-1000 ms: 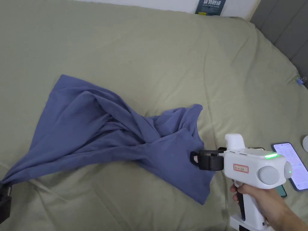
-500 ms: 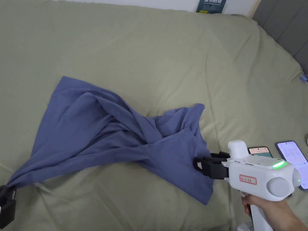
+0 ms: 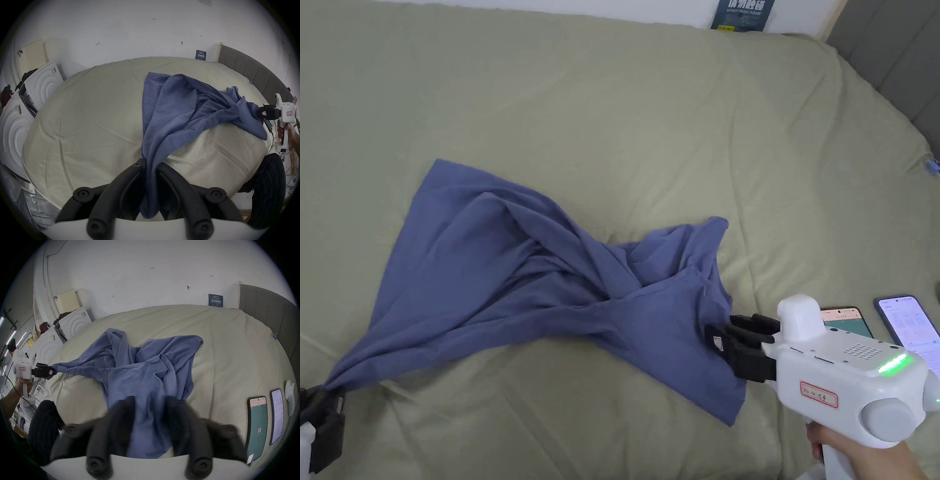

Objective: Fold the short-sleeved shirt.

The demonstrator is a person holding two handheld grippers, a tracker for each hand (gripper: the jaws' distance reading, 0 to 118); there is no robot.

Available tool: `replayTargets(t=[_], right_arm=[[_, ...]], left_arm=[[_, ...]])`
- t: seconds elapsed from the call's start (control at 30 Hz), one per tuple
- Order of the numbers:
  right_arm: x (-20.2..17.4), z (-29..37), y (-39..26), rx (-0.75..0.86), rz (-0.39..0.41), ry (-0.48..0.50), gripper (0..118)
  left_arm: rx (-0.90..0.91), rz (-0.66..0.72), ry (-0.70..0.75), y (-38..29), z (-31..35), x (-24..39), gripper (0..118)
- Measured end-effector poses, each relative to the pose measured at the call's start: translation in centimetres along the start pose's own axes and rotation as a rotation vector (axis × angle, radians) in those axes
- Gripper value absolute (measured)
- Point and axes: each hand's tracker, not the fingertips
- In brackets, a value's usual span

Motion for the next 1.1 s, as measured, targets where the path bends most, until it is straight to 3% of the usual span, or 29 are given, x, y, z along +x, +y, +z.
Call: replayTargets(t=[0.07, 0.13, 0.17, 0.27, 0.47, 0.6, 0.8, 1.1], right_arm=[[0.2, -0.2, -0.2, -0.018, -0.018, -0.042, 0], [0.6, -0.9, 0.3, -0.057, -0.070, 0.028, 0], [0.5, -1.0, 0.3, -0.035, -0.031, -0.042, 0], [0.7, -1.5, 0.5, -0.041, -0.049, -0.066, 0], [1.2, -1.0, 1.6, -0.019, -0.073, -0.081, 0], [0.8, 0.6, 3.0, 0.053, -0.133, -0.061, 0], [-1.8, 4.0, 9.1, 0.111, -0.108, -0.072, 0], [-5.2, 11.3, 24.1, 0.343, 0.000, -0.071, 0]], left_arm=[[-0.001, 0.003, -0.001, -0.1, -0.1, 0.0, 10], [-0.004, 0.010, -0.005, -0.1, -0.3, 0.0, 10], [-0.005, 0.013, -0.006, -0.2, -0.4, -0.1, 10], [-0.010, 0.016, -0.005, -0.3, -0.8, -0.1, 10], [0.000, 0.067, -0.018, -0.2, -1.5, -0.9, 10], [0.046, 0.133, -0.065, 1.8, -1.0, -1.5, 8], [0.229, 0.238, -0.123, 7.7, 2.2, -2.0, 8], [0.485, 0.237, -0.215, 20.2, 6.5, -3.3, 8]])
